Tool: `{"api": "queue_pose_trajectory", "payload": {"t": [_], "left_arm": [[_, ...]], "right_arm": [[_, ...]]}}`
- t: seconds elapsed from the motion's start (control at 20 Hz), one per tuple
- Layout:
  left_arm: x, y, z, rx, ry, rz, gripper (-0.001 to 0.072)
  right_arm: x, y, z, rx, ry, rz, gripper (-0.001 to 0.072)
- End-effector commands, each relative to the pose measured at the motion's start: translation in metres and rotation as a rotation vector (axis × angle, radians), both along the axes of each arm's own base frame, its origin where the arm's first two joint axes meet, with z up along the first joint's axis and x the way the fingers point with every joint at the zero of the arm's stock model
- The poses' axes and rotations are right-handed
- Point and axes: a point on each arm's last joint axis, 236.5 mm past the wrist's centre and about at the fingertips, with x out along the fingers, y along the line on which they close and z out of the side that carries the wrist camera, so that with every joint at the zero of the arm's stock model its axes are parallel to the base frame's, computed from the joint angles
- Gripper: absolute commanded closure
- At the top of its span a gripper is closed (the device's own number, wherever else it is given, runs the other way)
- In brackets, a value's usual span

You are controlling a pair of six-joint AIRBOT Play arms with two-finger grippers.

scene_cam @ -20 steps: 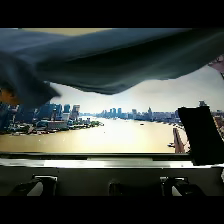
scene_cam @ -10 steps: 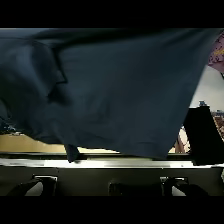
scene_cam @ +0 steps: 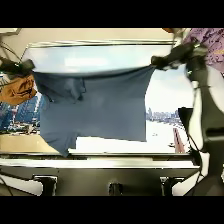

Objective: Fold the clothes and pants, and hang the long-sleeved shirts on hangers.

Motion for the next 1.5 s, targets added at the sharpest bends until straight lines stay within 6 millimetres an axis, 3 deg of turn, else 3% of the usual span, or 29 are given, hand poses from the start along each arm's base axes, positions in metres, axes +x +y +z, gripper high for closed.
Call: {"api": "queue_pose_trajectory", "payload": {"t": [0.0, 0.05, 0.15, 0.3, 0.4, 0.55, 0.65, 0.75, 0.85, 0.95, 1.05, 1.2, 1.45], "left_arm": [[0.009, -0.022, -0.092, -0.054, 0.154, -0.033, 0.0688], [0.007, -0.026, -0.099, -0.064, 0.171, -0.038, 0.0687], [0.001, -0.026, -0.097, -0.066, 0.193, -0.043, 0.0681], [-0.021, -0.016, -0.072, -0.026, 0.243, -0.128, 0.0611], [-0.044, -0.010, -0.053, -0.027, 0.282, -0.190, 0.0378], [-0.066, 0.002, -0.018, -0.131, 0.250, -0.163, 0.0377], [-0.089, 0.013, -0.005, -0.193, 0.229, -0.136, 0.0377], [-0.120, 0.024, -0.008, -0.258, 0.236, -0.079, 0.0378], [-0.152, 0.028, -0.023, -0.319, 0.270, -0.024, 0.0378], [-0.175, 0.028, -0.044, -0.348, 0.308, 0.018, 0.0379], [-0.190, 0.022, -0.063, -0.375, 0.358, 0.026, 0.0379], [-0.194, 0.020, -0.077, -0.390, 0.388, 0.033, 0.0379], [-0.194, 0.020, -0.079, -0.392, 0.391, 0.034, 0.0379]], "right_arm": [[0.003, 0.032, -0.084, 0.030, 0.142, 0.020, 0.0677], [0.001, 0.035, -0.091, 0.036, 0.161, 0.018, 0.0673], [-0.005, 0.041, -0.089, 0.054, 0.183, 0.020, 0.0595], [-0.029, 0.028, -0.065, -0.003, 0.217, 0.102, 0.0367], [-0.055, 0.010, -0.042, -0.037, 0.256, 0.174, 0.0353], [-0.084, -0.019, -0.001, 0.115, 0.245, 0.162, 0.0353], [-0.116, -0.052, 0.004, 0.206, 0.262, 0.109, 0.0353], [-0.163, -0.080, -0.018, 0.295, 0.324, 0.018, 0.0337], [-0.216, -0.084, -0.055, 0.363, 0.423, -0.048, 0.0291], [-0.258, -0.071, -0.091, 0.400, 0.507, -0.061, 0.0291], [-0.290, -0.042, -0.121, 0.474, 0.598, -0.034, 0.0291], [-0.316, -0.018, -0.155, 0.464, 0.656, -0.009, 0.0289], [-0.320, 0.014, -0.179, 0.393, 0.657, 0.048, 0.0261]]}}
